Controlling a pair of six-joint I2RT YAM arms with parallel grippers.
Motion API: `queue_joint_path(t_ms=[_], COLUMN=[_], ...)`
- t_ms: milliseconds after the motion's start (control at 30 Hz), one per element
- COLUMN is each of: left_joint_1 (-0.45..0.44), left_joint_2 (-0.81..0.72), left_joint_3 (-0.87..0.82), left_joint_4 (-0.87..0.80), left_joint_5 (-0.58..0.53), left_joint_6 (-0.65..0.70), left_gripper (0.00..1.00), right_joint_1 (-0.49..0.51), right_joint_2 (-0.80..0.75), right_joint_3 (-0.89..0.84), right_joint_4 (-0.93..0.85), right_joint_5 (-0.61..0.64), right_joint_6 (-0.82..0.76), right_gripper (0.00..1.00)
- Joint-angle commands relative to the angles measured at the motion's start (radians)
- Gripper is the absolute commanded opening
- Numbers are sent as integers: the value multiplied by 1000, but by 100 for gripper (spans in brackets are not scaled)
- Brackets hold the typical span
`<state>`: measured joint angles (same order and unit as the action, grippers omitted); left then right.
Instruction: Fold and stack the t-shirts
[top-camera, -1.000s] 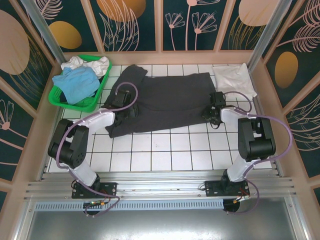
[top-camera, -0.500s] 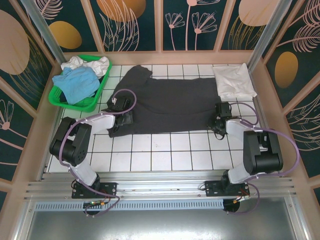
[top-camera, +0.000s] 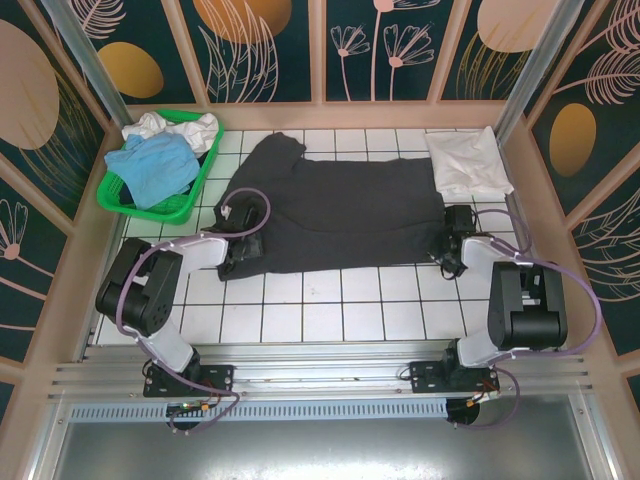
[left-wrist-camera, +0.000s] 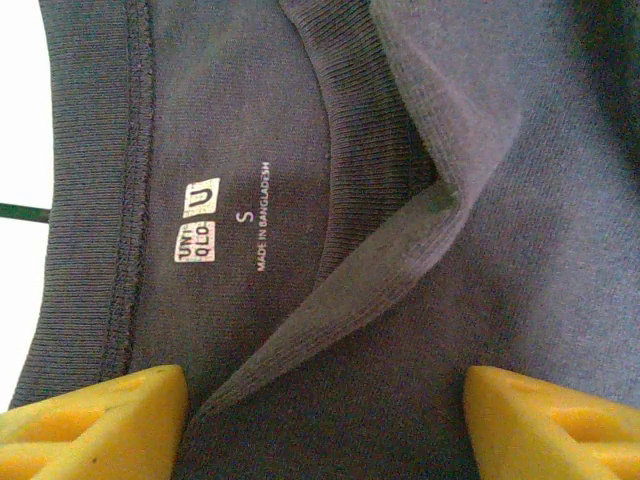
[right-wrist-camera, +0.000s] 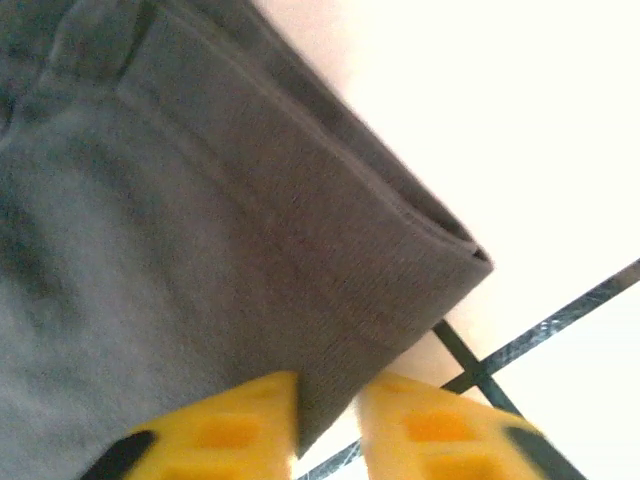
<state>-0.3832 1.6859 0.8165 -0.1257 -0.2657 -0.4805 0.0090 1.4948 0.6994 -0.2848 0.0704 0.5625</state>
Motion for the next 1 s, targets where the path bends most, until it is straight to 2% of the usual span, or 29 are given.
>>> queue_joint_path(t_ms=[0,133,367,433,500,600,667,733,833,967], left_joint_1=[5,6,6,6,6,6,5,6,6,6], left_joint_2=[-2,1,4,6,7,3,-4,-8,-9,-28], left_joint_3=[-37,-52,-68,-66,-65,-66,-71,-73,-72,-88], left_joint_4=[-50,-61,-63,-66,-66,-69,-68,-66,-68,-63], left_joint_5=[4,-6,-22,-26,-22,-10,5,12,18,31], left_joint_6=[-23,-43,-65,-73,-72,-77,-75,-74,-75,-78], left_gripper=[71,70,69,69,69,69,69,69,68,69], right_joint_1=[-13,-44,-117,-118,-124,-125,-119,-79,8,-8], right_joint_2=[-40,-138,-207,-276,-358,-420,-427,-405,-276,-66], right_joint_3=[7,-14,-95,-149,-222,-207,-166,-129,-51,20], right_joint_4=[-37,-105,-113,-66,20,0,3,47,85,149], right_joint_5=[61,81,44,23,-49,-9,-42,-87,-87,-128], right_joint_6=[-9,-16,-5,48,74,91,80,67,51,35], right_gripper=[12,9,4,15,13,22,23,23,23,23])
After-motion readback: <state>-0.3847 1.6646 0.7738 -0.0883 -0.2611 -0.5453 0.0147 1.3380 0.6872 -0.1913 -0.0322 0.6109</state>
